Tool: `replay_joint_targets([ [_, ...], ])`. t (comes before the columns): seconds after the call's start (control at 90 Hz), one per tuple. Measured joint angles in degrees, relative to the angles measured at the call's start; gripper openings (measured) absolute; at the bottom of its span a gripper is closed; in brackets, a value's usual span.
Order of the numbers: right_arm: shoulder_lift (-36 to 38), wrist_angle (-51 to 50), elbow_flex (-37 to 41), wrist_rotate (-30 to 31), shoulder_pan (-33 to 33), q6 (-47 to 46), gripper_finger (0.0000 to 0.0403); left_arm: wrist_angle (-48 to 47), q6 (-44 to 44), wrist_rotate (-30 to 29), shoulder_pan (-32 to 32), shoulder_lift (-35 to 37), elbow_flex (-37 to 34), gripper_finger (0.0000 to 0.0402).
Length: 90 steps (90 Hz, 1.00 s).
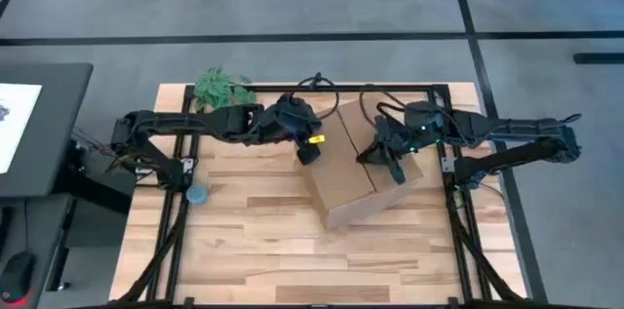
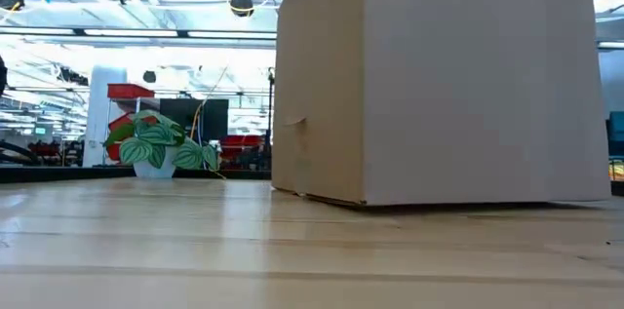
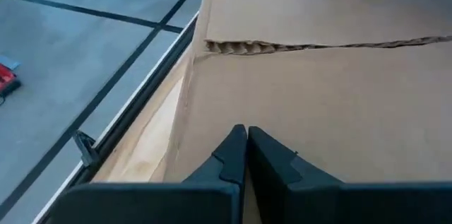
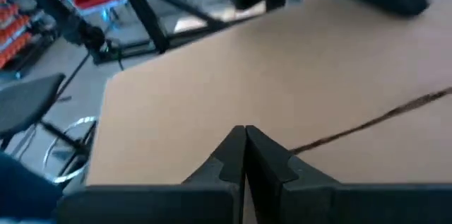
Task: Wrap mug
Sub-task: Close the box
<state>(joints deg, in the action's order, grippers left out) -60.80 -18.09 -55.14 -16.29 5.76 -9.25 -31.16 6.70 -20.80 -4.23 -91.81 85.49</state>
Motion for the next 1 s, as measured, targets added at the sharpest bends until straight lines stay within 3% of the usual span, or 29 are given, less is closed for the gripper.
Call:
replay_joint_targets([
  [0.133,0.0,3.1,2.2,0.5,0.8,-0.2,0.0000,2.8,-2.9,0.5,-1.7,-0.1,-0.2,0.0000],
  [0.333,-1.1,4.5,2.5,11.7,-3.5,-2.1,0.0000,8.7,-1.5,0.8,-5.7,-0.5,-0.3,0.0000],
  [0.533,-3.9,5.0,2.4,14.5,-4.7,-4.0,0.0000,7.0,-1.1,1.0,-7.5,1.1,4.6,0.0000],
  [0.767,-4.6,7.5,2.5,16.5,-3.8,-7.4,0.0000,-10.8,5.8,10.3,-2.0,2.9,12.7,0.0000],
  [0.922,-5.0,7.6,2.5,18.2,-4.0,-7.7,0.0000,-23.8,13.8,9.9,5.9,2.9,12.9,0.0000],
  [1.0,-5.0,7.7,2.5,18.2,-4.0,-7.8,0.0000,-26.0,17.4,5.9,9.6,2.5,11.4,0.0000],
])
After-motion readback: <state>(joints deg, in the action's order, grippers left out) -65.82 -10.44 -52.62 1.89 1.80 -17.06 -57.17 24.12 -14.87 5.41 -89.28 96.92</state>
